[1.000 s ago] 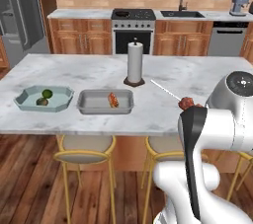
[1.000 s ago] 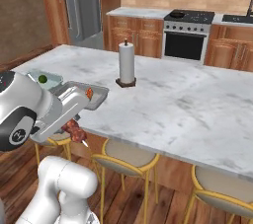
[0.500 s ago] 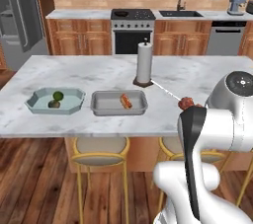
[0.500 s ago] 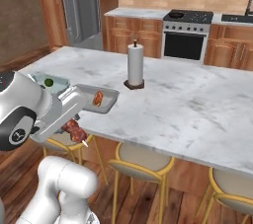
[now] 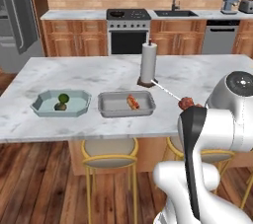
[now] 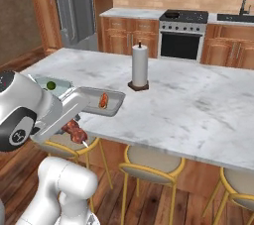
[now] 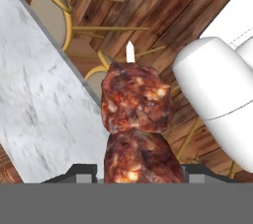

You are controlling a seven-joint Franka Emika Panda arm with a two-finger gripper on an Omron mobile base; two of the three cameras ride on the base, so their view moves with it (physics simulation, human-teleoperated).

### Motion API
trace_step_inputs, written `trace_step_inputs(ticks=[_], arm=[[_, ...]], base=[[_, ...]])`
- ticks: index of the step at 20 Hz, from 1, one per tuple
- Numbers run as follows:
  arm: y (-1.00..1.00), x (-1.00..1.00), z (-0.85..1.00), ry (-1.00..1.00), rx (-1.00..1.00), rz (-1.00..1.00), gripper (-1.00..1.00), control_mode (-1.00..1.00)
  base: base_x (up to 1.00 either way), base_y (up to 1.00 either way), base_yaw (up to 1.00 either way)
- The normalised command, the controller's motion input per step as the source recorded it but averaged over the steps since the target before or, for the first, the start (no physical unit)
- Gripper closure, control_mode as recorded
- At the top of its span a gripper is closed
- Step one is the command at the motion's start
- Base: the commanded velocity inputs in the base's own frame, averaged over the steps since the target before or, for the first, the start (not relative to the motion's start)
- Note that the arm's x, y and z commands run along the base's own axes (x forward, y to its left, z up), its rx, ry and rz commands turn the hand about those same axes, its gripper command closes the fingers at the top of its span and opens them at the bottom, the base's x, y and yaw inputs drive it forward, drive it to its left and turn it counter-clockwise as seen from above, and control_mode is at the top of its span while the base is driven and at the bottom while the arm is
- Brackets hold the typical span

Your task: Place the cold items (lime and squash) from the fridge in one tupperware on the dining counter. Place the warm items (hot dog and kebab skewer) in the stove area in another tupperware.

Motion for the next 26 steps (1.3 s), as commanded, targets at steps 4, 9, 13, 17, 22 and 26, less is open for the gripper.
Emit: trace_step_inputs(ticks=[4,9,13,17,22,26], arm=[[0.00,0.00,0.00,0.00,0.00,0.00,1.00,1.00],[0.00,0.00,0.00,0.00,0.00,0.00,1.00,1.00],[0.09,0.20,0.03,-0.04,0.00,-0.05,1.00,-1.00],[0.32,0.81,0.08,-0.05,0.00,-0.03,1.00,-1.00],[0.24,1.00,0.07,0.00,0.00,0.00,1.00,-1.00],[0.01,0.94,0.00,0.07,0.00,0.15,1.00,-1.00]], base=[[0.14,0.33,-0.13],[0.21,0.31,-0.13],[0.13,0.10,-0.06],[0.00,0.00,0.00],[0.00,0.00,0.00],[0.00,0.00,0.00]])
